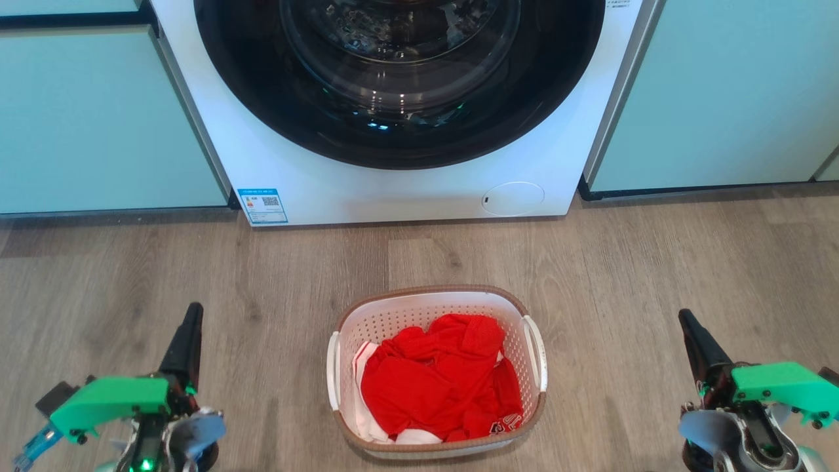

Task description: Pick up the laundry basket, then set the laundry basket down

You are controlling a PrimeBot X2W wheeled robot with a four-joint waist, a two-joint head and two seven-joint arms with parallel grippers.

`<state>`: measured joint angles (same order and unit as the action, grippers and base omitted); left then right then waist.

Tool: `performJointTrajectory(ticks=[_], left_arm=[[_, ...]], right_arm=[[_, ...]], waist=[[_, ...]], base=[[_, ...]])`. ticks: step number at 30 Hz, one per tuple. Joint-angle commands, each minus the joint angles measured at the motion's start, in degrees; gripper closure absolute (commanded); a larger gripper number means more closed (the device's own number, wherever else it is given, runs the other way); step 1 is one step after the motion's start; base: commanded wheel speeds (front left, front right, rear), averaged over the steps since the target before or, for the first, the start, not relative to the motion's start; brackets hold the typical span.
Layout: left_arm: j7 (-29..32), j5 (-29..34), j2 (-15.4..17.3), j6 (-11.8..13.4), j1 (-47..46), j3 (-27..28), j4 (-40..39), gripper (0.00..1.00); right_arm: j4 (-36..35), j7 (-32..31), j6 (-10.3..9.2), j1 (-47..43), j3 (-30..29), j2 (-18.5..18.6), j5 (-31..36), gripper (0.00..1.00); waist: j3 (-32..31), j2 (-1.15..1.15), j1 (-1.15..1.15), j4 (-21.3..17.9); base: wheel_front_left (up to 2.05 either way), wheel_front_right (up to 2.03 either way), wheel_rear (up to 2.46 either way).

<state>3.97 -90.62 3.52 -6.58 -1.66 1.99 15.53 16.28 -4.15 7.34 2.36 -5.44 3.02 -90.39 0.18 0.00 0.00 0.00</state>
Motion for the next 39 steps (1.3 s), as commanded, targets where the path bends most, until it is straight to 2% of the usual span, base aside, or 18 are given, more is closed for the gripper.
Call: performJointTrajectory(ticks=[1,39], left_arm=[[0.7,-2.1,0.8,-0.8,-4.1,2.3,-1.6,1.0],[1.5,-2.6,0.3,-0.9,-4.4,3.3,-1.5,1.0]], right_arm=[[-2.3,-0.7,0.14,3.6,0.8,1.1,-2.1,1.0],[-2.3,-1.5,0.14,3.7,0.0,0.6,-2.7,1.0]], waist=[[0.0,0.0,0.0,0.0],[0.0,0.0,0.0,0.0]], base=[[0.0,0.0,0.0],[0.0,0.0,0.0]])
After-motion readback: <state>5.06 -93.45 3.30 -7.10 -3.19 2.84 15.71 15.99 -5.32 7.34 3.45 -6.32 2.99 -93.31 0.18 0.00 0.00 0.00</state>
